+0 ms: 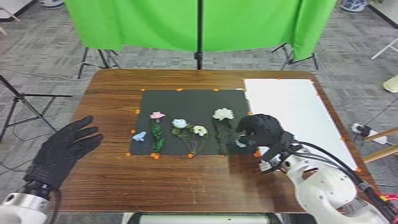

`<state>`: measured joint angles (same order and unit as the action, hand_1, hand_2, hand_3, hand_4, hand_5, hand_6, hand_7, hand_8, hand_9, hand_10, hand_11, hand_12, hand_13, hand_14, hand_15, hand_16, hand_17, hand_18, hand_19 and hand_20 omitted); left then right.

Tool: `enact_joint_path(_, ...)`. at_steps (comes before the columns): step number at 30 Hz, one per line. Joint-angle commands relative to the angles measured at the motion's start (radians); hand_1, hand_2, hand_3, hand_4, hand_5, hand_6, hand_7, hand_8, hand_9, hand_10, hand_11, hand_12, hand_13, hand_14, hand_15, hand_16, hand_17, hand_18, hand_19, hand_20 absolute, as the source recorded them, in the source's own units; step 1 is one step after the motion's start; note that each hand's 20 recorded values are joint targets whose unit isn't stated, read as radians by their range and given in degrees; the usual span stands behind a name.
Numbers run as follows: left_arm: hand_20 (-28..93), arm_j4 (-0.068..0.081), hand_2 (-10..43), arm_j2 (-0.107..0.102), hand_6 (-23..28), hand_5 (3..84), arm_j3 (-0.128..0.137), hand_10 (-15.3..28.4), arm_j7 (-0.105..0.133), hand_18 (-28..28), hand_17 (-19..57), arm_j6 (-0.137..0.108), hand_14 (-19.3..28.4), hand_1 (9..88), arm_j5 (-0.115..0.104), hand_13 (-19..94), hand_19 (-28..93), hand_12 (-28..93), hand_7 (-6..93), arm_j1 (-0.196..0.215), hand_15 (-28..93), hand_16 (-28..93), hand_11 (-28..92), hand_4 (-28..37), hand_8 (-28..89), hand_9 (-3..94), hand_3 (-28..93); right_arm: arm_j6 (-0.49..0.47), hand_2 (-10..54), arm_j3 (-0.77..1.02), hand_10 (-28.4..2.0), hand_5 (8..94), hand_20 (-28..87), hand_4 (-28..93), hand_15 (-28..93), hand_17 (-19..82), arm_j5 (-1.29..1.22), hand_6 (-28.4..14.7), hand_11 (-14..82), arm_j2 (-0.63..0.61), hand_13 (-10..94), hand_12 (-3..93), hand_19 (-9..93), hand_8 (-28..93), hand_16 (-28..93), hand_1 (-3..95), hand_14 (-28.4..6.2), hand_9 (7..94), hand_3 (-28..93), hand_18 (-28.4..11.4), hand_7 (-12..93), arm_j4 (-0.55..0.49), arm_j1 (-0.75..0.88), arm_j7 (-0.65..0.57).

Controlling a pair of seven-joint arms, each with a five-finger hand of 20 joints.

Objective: Arrange flowers

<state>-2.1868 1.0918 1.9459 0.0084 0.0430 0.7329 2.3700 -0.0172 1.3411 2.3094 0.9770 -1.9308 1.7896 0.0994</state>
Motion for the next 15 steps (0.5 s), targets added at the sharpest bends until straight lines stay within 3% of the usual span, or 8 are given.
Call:
enact_joint_path(1, 9, -0.002, 0.4, 0.012, 2.6, 35.0, 0.004, 13.0, -0.002, 22.6, -5.1, -0.005, 15.2, 27.1, 0.003, 26, 50, 14, 28.1, 0.016, 45, -1, 32, -23.1, -13, 30.7, 72, 0.034, -5.8, 0.008, -11.7, 55.6, 42, -28, 66, 32, 0.008, -2.9, 50.4, 0.017, 64, 31.3, 84, -25, 19, 31.6, -7.4, 59.2, 89, -17.5, 44, -0.003, -0.007, -0.016)
enact_joint_path(4, 9, -0.005, 0.5, 0.011, 2.6, 35.0, 0.012, 13.0, 0.007, 22.6, -5.1, -0.01, 15.2, 27.2, 0.003, 26, 50, 14, 28.1, 0.019, 45, -1, 32, -23.1, -13, 30.7, 72, 0.046, -4.4, 0.072, -11.7, 54.1, 42, -28, 66, 30, -0.109, -3.0, 52.4, 0.026, 61, 29.0, 83, -25, 19, 29.1, -7.6, 56.7, 90, -17.6, 44, -0.019, -0.012, -0.037)
enact_joint_path(7, 9, -0.008, 0.5, 0.014, 2.6, 35.0, 0.023, 13.0, 0.012, 22.6, -5.1, -0.013, 15.2, 27.2, 0.003, 26, 50, 14, 28.1, 0.022, 45, -1, 32, -23.1, -13, 30.7, 72, -0.009, -3.0, 0.18, -11.8, 49.1, 40, -28, 63, 23, -0.399, -3.1, 52.6, 0.057, 53, 26.2, 73, -25, 16, 24.9, -7.9, 54.2, 91, -18.7, 41, -0.055, -0.004, -0.071)
enact_joint_path(11, 9, -0.016, 0.4, 0.016, 2.5, 34.7, 0.027, 13.0, 0.03, 22.6, -5.1, -0.027, 15.1, 27.2, 0.002, 26, 50, 14, 28.0, 0.026, 45, -1, 32, -23.1, -13, 30.4, 72, -0.266, -3.7, 0.381, -12.8, 40.4, 34, -28, 50, 15, -0.804, -4.3, 37.8, 0.135, 38, 22.5, 61, -22, 13, 19.4, -9.8, 40.5, 90, -20.1, 33, -0.069, 0.002, -0.096)
enact_joint_path(15, 8, -0.03, 0.1, 0.029, 2.0, 33.1, 0.025, 12.5, 0.048, 22.8, -5.2, -0.043, 14.8, 27.1, -0.005, 24, 50, 14, 27.9, 0.034, 44, -1, 32, -23.2, -13, 28.3, 72, -0.378, -4.0, 0.51, -13.4, 36.5, 28, -28, 28, 10, -1.073, -4.0, 21.9, 0.214, 29, 22.0, 52, -16, 21, 15.8, -10.8, 35.7, 87, -20.1, 23, -0.074, 0.037, -0.153)
